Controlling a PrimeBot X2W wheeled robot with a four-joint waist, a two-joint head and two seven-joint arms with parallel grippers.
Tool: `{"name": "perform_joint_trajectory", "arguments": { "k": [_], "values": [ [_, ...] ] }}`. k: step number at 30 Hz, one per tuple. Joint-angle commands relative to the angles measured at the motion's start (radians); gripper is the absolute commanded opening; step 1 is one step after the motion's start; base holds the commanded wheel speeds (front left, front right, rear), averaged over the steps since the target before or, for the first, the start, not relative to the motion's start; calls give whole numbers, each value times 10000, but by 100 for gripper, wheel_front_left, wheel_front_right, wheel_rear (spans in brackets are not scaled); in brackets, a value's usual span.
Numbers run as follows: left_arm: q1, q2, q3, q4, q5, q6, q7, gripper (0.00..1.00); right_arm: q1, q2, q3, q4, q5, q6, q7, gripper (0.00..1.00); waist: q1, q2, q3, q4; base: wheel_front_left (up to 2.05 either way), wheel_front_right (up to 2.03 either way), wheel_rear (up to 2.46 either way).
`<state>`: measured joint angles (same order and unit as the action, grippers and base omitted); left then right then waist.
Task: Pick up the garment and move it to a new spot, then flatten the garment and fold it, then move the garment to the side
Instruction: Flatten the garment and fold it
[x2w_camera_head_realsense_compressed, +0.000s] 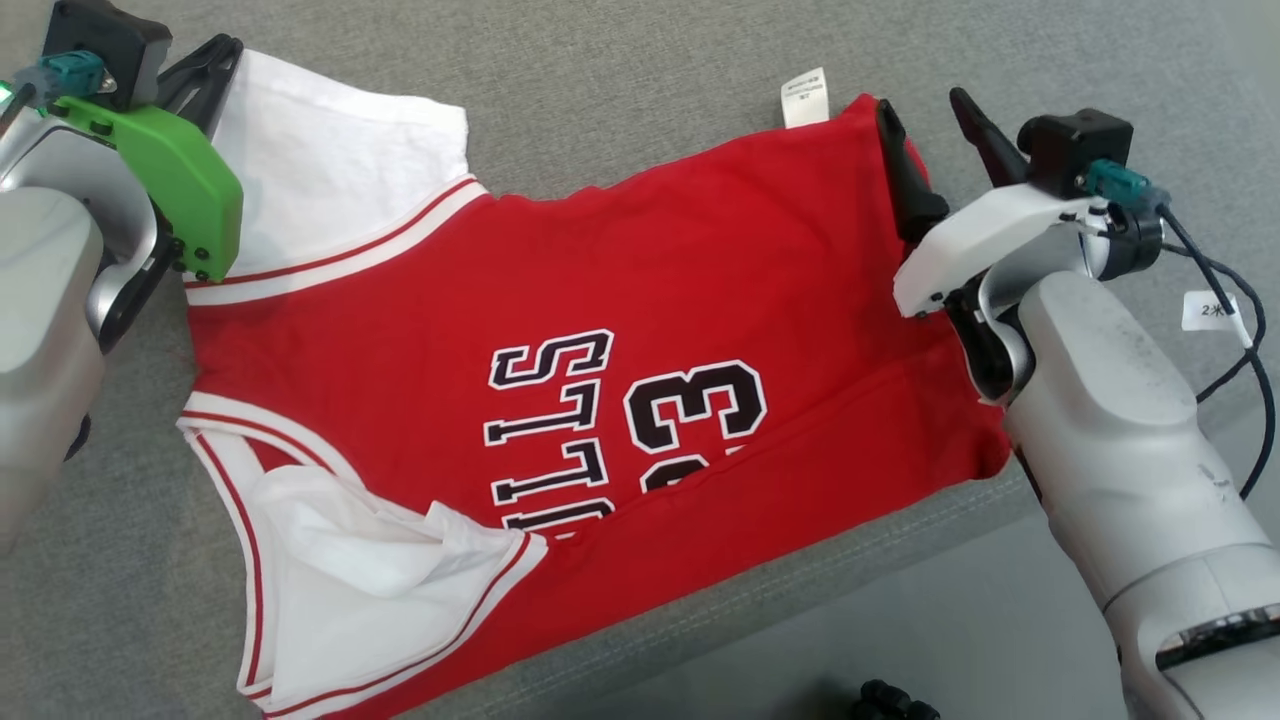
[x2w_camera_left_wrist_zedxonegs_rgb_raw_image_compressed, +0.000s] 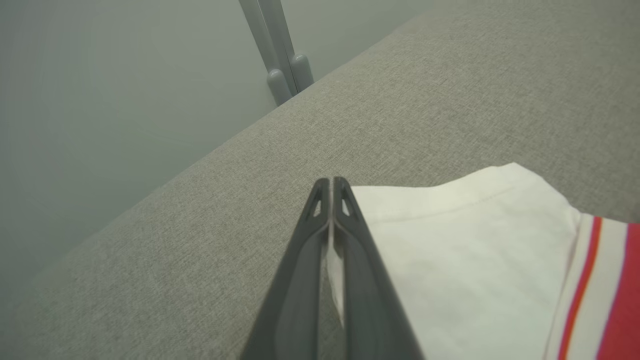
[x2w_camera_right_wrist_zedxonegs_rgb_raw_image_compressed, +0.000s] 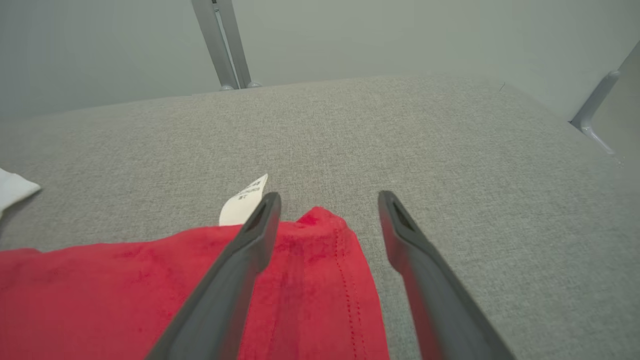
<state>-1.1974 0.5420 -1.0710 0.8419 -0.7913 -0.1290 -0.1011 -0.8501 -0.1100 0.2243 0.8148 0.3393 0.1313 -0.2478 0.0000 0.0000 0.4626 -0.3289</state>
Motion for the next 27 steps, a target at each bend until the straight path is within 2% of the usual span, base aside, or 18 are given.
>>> {"name": "perform_joint_trajectory", "arguments": {
  "k": [1, 9, 18, 19, 20, 21, 22, 27],
  "values": [
    [-229, -64, -82, -50, -39, -10, -120, 0, -374, -114, 43, 467, 68, -12, 82, 100, 0, 0, 104, 292, 0, 0, 0],
    [-577, -316, -505, -179, -154, -10, -444, 0, -1762, -185, 195, 2729, 359, -12, 169, 100, 0, 0, 307, 767, 0, 0, 0],
    [-828, -449, -848, -216, -341, -10, -720, 0, -2241, -233, 232, 4246, 494, -10, 266, 100, 0, 0, 382, 1043, 0, 0, 0],
    [-867, -444, -873, -224, -365, -10, -743, 0, -2249, -254, 212, 4327, 507, -10, 264, 88, 0, 0, 397, 1055, 0, 0, 0],
    [-900, -432, -895, -236, -388, -10, -769, 0, -2254, -259, 229, 4381, 480, -12, 237, 49, 0, 0, 413, 1063, 0, 0, 0],
    [-932, -409, -921, -242, -405, -10, -792, 0, -2293, -259, 198, 4378, 516, -12, 134, 30, 0, 0, 428, 1068, 0, 0, 0],
    [-956, -378, -954, -238, -423, -10, -808, 0, -2327, -271, 196, 4371, 504, -12, 61, 0, 0, 0, 439, 1073, 0, 0, 0],
    [-941, -275, -1056, -131, -559, -10, -1013, 0, -2380, -379, 147, 4430, 428, -13, -128, 0, 0, 0, 353, 1112, 0, 0, 0]
  ]
}}
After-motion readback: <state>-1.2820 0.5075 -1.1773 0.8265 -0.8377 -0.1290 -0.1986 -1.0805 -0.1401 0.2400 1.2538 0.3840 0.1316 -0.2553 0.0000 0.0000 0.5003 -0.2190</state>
